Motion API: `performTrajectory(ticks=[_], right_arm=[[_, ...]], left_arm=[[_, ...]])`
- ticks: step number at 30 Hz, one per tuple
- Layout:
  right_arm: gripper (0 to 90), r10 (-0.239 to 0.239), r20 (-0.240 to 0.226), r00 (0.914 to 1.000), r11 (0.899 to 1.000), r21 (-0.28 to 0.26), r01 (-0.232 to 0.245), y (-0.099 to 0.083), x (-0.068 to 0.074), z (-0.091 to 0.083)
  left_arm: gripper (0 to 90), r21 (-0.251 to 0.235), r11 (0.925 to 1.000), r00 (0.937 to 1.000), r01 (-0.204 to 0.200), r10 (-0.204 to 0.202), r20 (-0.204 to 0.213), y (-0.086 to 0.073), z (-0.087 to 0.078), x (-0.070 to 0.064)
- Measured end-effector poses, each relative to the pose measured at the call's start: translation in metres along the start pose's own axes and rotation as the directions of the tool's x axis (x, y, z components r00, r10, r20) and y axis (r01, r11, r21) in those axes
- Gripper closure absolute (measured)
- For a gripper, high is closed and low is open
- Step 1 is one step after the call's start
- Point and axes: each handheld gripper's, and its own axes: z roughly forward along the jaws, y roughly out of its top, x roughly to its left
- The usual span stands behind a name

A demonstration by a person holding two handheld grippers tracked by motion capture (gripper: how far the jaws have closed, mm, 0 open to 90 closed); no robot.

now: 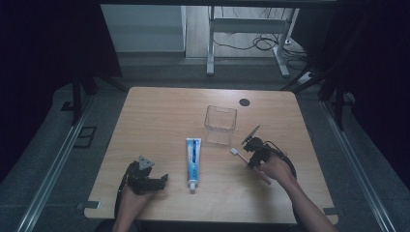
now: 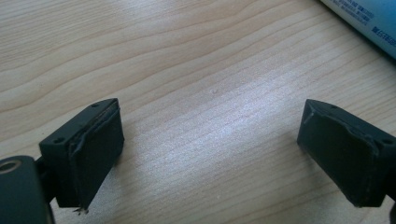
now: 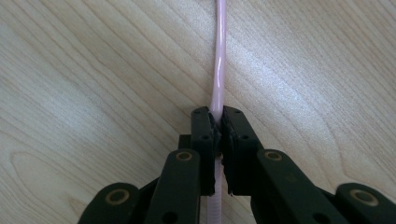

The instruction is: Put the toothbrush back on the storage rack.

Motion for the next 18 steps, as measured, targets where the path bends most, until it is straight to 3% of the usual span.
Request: performTrajectory(ticks=[7, 18], right_arm=[[83.6, -0.011, -0.017, 0.9998, 0.999, -0.032, 0.010, -0.006, 0.000, -0.005], [83.6, -0.027, -0.033, 0.9991, 0.994, -0.110, 0.023, -0.017, 0.000, -0.027]], left_arm=[[7.2, 0.000, 1.0000, 1.0000, 0.000, 0.000, -0.001, 0.000, 0.000, 0.000], [7.2, 0.000, 1.0000, 1.0000, 0.000, 0.000, 0.000, 0.000, 0.000, 0.000]])
